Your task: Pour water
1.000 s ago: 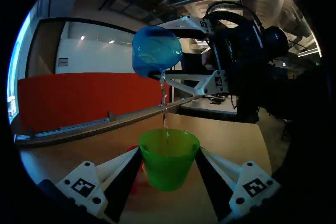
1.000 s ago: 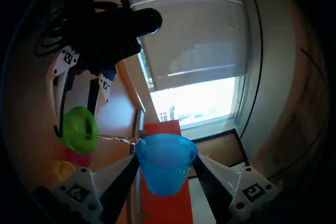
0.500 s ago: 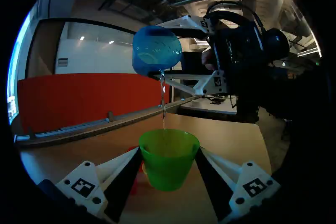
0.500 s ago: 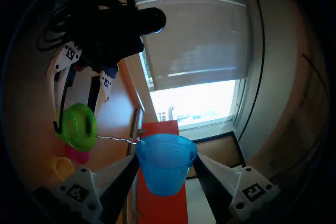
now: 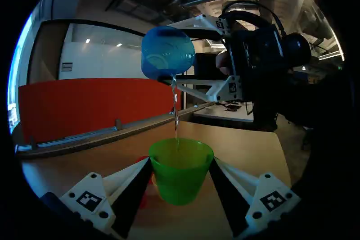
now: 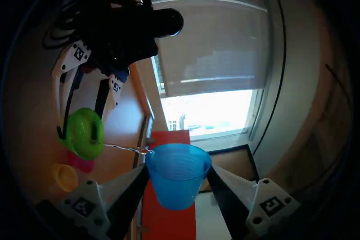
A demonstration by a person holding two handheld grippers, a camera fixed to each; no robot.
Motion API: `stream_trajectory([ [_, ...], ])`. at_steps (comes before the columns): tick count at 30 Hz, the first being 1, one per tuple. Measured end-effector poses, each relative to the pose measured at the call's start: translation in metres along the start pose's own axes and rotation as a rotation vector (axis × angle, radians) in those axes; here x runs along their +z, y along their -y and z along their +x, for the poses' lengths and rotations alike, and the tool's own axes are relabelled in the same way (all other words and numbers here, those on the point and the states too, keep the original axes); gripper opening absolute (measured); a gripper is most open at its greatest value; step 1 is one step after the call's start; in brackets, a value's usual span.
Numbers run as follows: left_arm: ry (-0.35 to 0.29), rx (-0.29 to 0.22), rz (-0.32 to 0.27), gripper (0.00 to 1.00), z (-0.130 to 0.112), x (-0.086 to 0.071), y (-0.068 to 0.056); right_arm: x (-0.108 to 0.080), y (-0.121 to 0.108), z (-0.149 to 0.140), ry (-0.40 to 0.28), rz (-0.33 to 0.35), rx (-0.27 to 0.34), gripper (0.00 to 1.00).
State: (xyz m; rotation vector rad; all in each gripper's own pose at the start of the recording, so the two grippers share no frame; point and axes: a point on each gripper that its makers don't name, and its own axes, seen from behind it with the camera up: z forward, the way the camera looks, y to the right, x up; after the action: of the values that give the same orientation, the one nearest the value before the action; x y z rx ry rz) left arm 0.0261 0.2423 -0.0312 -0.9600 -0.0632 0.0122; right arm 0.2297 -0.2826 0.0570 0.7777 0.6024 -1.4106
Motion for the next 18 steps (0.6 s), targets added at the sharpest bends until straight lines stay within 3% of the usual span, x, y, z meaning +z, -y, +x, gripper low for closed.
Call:
stream_trajectory([
  [18,-0.015,-0.022,0.001,0.86,0.0026,-0.0017,0.0017,0.0039,-0.0015,0.0086,-0.005,-0.007,-0.051,0.9],
])
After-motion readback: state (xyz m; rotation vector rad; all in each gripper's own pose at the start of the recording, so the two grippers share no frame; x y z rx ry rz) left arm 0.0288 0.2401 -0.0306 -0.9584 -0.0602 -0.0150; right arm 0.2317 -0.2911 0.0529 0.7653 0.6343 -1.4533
